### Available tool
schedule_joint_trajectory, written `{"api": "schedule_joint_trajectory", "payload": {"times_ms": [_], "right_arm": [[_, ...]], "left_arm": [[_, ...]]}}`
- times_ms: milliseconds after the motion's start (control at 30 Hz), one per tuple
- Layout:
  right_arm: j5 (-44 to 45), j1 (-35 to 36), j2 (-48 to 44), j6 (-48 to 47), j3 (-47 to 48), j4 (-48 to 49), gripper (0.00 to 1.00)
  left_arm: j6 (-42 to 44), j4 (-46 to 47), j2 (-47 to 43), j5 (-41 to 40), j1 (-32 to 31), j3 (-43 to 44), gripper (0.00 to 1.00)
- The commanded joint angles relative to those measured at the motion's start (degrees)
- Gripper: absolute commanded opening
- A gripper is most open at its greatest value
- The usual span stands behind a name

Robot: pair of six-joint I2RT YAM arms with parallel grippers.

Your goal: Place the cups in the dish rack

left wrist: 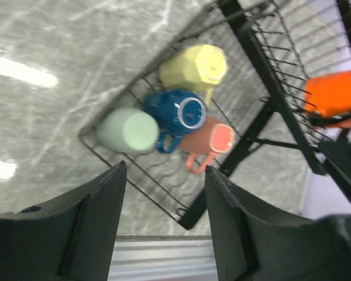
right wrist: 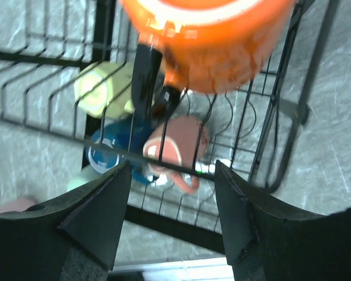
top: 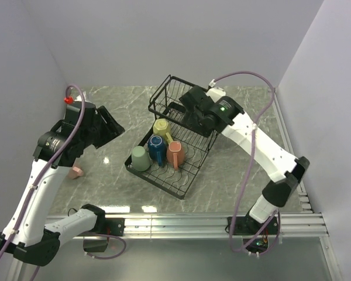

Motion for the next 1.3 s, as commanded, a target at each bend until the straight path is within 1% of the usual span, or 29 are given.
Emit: {"api": "schedule_joint_trajectory", "payload": {"times_ms": [0, 67, 133, 167, 200, 233, 300, 367, 400, 433, 467, 533, 600, 667, 800, 867, 933, 1000, 1133, 1267], "right_arm": [[1.4, 2.2, -6.9, -1.2, -0.4, -3.8, 0.66], [1.6, 2.6, -9.7, -2.3, -1.2, -3.6, 0.66], [1.2, 3.3, -12.3, -5.4, -2.5, -0.7, 0.65], [0.8, 3.6, -15.1, -6.7, -4.5, 2.9, 0.65], [-0.3, 3.7, -16.7, -8.2, -6.0, 4.9, 0.65], [-1.2, 3.7, -18.4, -11.4, -7.5, 7.1, 0.65], [-2.5, 3.7, -23.0, -14.2, -12.1, 12.4, 0.65], [-4.5, 3.6, -26.3, -17.5, -16.0, 14.5, 0.65], [-4.8, 3.6, -27.1, -18.3, -16.9, 14.6, 0.65], [-5.1, 3.7, -27.8, -19.0, -17.8, 14.1, 0.65], [-5.6, 3.6, -29.1, -19.1, -20.1, 13.8, 0.65], [-7.1, 3.7, -31.0, -20.2, -23.4, 14.6, 0.64], [-10.3, 3.6, -34.6, -20.5, -29.1, 16.9, 0.64], [-12.8, 3.7, -37.8, -21.0, -34.3, 18.3, 0.64], [-18.3, 3.7, -40.9, -23.3, -41.6, 22.8, 0.64], [-19.0, 3.7, -41.1, -25.3, -44.1, 23.7, 0.64], [-20.0, 3.5, -40.3, -27.9, -44.5, 24.7, 0.64], [-20.6, 3.4, -39.7, -29.4, -44.5, 25.4, 0.64], [-23.8, 1.5, -38.7, -32.9, -44.8, 26.7, 0.64], [-26.3, -2.2, -38.4, -34.8, -45.8, 27.2, 0.64]], "left_arm": [[2.8, -1.8, -0.1, -3.9, 2.1, 0.2, 0.62], [4.2, -2.1, 0.4, -3.8, 4.2, 0.1, 0.62], [5.7, -2.4, 1.2, -3.2, 8.9, -0.6, 0.62], [6.7, -2.1, 1.8, -2.6, 10.8, -1.1, 0.62], [7.5, -1.7, 2.1, -2.1, 14.5, -1.6, 0.62], [7.8, -1.2, 2.4, -2.4, 15.7, -2.7, 0.62], [7.6, -0.7, 4.0, -3.7, 18.6, -3.8, 0.61], [6.9, 0.3, 5.0, -3.4, 20.9, -6.0, 0.61], [6.7, 1.0, 5.7, -3.1, 23.5, -6.8, 0.61], [6.8, 1.6, 6.2, -2.9, 24.4, -8.2, 0.61], [7.0, 2.3, 6.7, -3.2, 25.1, -8.6, 0.61], [7.6, 1.9, 8.7, -6.6, 26.1, -8.3, 0.61], [8.1, 1.2, 10.8, -11.0, 26.4, -8.2, 0.61], [8.4, -0.1, 12.2, -12.7, 27.0, -7.2, 0.6], [7.7, -4.0, 16.0, -16.9, 28.2, -3.3, 0.6], [7.4, -4.9, 16.9, -18.6, 28.5, -0.9, 0.6], [8.6, -5.8, 18.5, -19.2, 29.6, 0.7, 0.6], [10.6, -4.5, 19.4, -18.3, 30.3, 0.4, 0.6], [12.6, -3.4, 21.3, -17.5, 33.0, -1.5, 0.59], [13.0, -0.8, 23.8, -15.8, 34.8, -4.6, 0.59]]}}
